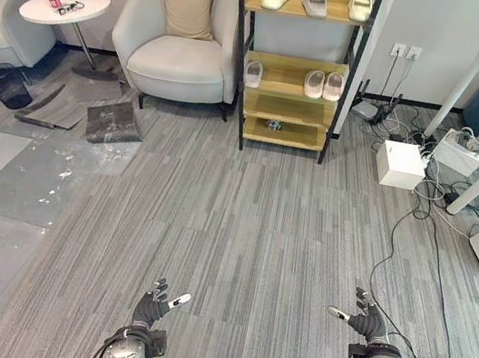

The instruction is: Arrange the slippers neatly on the shoe rack.

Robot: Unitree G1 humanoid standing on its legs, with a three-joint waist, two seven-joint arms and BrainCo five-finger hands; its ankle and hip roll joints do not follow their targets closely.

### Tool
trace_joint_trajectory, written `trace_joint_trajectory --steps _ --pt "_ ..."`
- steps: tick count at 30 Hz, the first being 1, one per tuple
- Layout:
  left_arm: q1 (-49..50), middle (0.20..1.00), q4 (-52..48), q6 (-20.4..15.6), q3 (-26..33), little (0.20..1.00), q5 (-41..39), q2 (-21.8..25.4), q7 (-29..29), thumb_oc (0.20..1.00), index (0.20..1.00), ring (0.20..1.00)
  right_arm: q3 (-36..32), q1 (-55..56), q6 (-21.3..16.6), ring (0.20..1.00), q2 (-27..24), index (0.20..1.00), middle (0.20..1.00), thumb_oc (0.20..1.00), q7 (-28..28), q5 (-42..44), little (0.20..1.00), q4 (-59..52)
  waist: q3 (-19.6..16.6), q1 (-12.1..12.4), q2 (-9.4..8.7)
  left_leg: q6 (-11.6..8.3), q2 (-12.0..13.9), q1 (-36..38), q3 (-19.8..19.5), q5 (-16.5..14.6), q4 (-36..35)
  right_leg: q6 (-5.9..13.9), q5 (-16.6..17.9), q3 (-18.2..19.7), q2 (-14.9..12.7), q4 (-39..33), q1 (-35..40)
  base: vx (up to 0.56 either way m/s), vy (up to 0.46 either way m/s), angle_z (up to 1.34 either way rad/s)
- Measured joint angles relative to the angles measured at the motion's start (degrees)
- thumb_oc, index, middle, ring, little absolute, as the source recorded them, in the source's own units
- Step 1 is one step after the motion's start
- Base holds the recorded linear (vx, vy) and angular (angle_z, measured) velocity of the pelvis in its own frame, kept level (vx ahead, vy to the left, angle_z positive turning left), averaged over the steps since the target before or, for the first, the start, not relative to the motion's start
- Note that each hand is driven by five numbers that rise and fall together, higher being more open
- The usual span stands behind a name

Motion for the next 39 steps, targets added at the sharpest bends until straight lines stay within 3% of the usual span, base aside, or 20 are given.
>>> trace_joint_trajectory --steps 5,22,39 --pt "-0.68 1.0 0.0 0.13 0.0 1.0 0.06 0.03 0.22 1.0 1.0 1.0 0.05 0.1 0.07 1.0 0.21 1.0 1.0 1.0 0.03 -0.95 1.0 0.02 1.31 -0.12 0.15 -0.02 -0.02 0.78 0.04 -0.02 -0.06 0.48 -0.66 0.02 -0.06 -0.01 0.77 0.0 0.0 0.0" --pt "-0.36 1.0 0.03 1.98 -0.94 1.0 0.57 0.07 -1.32 1.0 1.0 1.0 0.38 1.43 1.3 1.0 1.21 1.0 1.0 1.0 1.52 0.19 1.0 0.2 1.41 -0.34 0.48 -0.42 0.03 1.61 0.23 -0.2 -0.08 -0.22 -1.02 0.26 -0.01 0.0 1.12 0.0 0.0 0.0" --pt "0.16 1.0 0.06 2.22 -2.24 1.0 0.56 0.18 -1.72 1.0 1.0 1.0 2.32 1.83 2.52 1.0 2.67 1.0 1.0 1.0 1.41 -0.39 1.0 0.92 1.51 -0.35 -0.06 -0.16 0.03 1.79 0.45 -0.09 -0.08 0.42 -0.59 0.5 0.0 0.0 1.61 0.0 0.0 0.0"
